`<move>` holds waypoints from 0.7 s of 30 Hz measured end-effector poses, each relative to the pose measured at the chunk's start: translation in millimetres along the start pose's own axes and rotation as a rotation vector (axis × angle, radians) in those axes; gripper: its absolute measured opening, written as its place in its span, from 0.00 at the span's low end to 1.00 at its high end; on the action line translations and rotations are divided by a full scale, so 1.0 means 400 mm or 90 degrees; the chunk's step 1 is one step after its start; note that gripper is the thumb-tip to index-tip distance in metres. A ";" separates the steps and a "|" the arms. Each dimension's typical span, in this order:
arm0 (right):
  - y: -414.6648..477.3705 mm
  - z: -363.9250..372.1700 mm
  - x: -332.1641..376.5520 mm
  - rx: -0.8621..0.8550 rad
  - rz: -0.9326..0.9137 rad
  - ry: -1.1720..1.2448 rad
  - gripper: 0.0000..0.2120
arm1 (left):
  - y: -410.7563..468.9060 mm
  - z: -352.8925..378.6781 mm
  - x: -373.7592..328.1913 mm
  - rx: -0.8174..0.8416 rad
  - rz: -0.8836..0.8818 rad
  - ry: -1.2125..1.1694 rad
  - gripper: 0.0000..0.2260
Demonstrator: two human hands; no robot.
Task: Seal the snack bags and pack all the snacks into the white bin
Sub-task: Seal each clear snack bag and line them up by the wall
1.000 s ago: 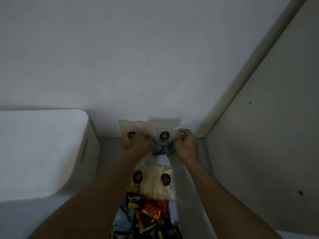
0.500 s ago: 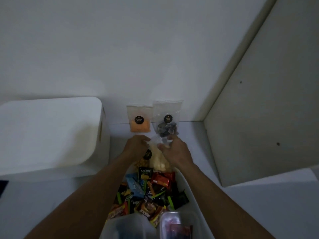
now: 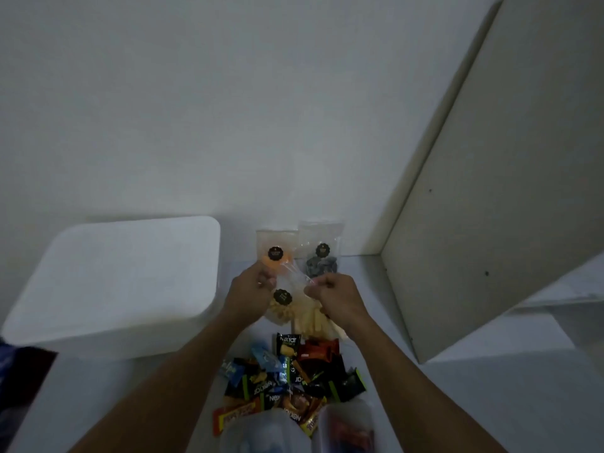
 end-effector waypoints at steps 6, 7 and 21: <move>-0.082 -0.032 0.190 -0.035 -0.144 0.050 0.07 | -0.097 -0.138 -0.106 -0.018 0.013 -0.085 0.04; -0.096 -0.037 0.223 -0.045 -0.165 0.061 0.09 | -0.117 -0.163 -0.127 -0.002 0.008 -0.116 0.03; -0.218 -0.100 0.603 -0.030 -0.383 0.086 0.05 | -0.334 -0.416 -0.372 0.120 0.162 -0.317 0.06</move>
Point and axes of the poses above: each hand's wrist, its own y-axis towards the middle knuckle, its own z-axis out of the palm, x = y × z, the point moved 2 cm from there along y, towards the middle knuckle, and after that the axes turned 15 degrees about -z, right-handed, at the moved point
